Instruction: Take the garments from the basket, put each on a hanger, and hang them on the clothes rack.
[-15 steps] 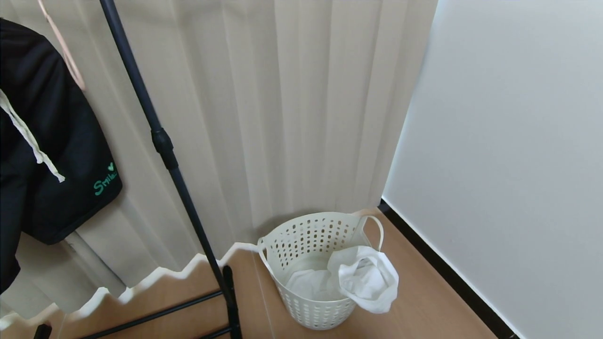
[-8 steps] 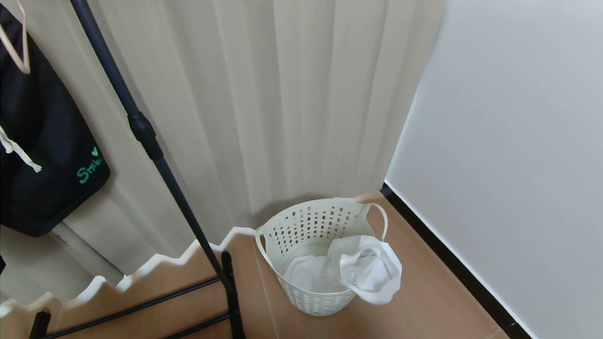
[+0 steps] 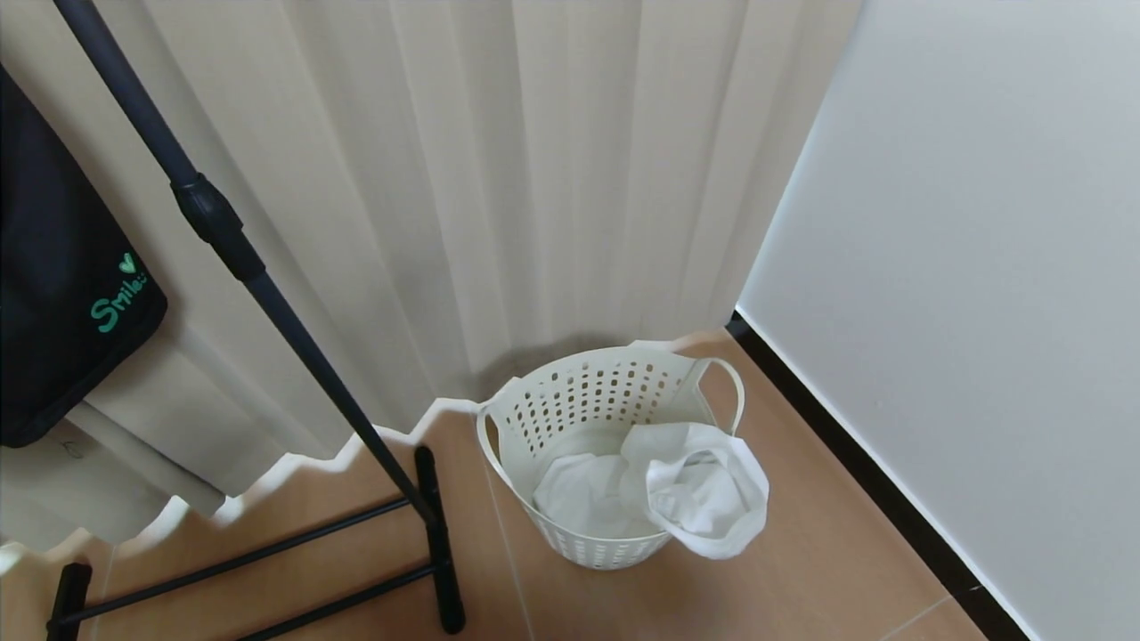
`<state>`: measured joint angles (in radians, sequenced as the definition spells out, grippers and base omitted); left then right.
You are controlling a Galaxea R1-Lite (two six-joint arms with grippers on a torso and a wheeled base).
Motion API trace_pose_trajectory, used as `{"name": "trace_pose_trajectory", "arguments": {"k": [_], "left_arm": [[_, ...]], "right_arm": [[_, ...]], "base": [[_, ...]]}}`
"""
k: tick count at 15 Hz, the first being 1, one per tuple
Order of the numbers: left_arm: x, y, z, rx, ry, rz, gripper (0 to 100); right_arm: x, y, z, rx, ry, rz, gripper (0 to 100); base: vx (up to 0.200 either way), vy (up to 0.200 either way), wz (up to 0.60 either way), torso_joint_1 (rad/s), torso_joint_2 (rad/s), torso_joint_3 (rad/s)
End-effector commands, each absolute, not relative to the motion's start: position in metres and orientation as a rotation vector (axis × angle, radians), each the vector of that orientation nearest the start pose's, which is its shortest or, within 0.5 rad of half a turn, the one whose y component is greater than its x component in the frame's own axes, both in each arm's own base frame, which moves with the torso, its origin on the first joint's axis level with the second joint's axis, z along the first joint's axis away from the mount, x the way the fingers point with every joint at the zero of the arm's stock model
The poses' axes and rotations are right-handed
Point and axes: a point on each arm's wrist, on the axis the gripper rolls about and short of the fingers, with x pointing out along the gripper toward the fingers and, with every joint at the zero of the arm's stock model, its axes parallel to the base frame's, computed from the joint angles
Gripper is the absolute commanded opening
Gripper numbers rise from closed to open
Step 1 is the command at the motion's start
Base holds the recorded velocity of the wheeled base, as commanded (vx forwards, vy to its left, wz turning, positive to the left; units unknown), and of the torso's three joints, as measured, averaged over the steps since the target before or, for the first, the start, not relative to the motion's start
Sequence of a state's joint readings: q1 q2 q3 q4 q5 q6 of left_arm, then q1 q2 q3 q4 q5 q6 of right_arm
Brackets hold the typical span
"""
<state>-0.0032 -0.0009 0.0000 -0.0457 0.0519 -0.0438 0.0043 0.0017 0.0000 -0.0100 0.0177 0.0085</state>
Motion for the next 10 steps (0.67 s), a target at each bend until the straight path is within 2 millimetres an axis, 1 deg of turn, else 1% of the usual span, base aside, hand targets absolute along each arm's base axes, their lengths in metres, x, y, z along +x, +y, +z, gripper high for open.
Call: {"name": "trace_pose_trajectory", "arguments": {"k": [1,7,10], "left_arm": [[-0.0229,0.0012,0.0802,-0.046,-0.047,0.048,100],[-0.0229,0.0013,0.0802,-0.046,-0.047,0.053,100],[-0.0229,0.0013,0.0802,-0.037,-0.047,0.051,100]], "right_arm": [[-0.0226,0.0003,0.0767,0.009,-0.008,0.023,100],[-0.0226,0.0003,0.0767,0.006,-0.008,0.021,100],[-0.0226,0.0003,0.0765,0.000,-0.006,0.021,100]], "base": [[0.000,0.000,0.00,0.002,0.00,-0.085],[0.000,0.000,0.00,0.002,0.00,-0.172],[0.000,0.000,0.00,0.002,0.00,-0.115]]}}
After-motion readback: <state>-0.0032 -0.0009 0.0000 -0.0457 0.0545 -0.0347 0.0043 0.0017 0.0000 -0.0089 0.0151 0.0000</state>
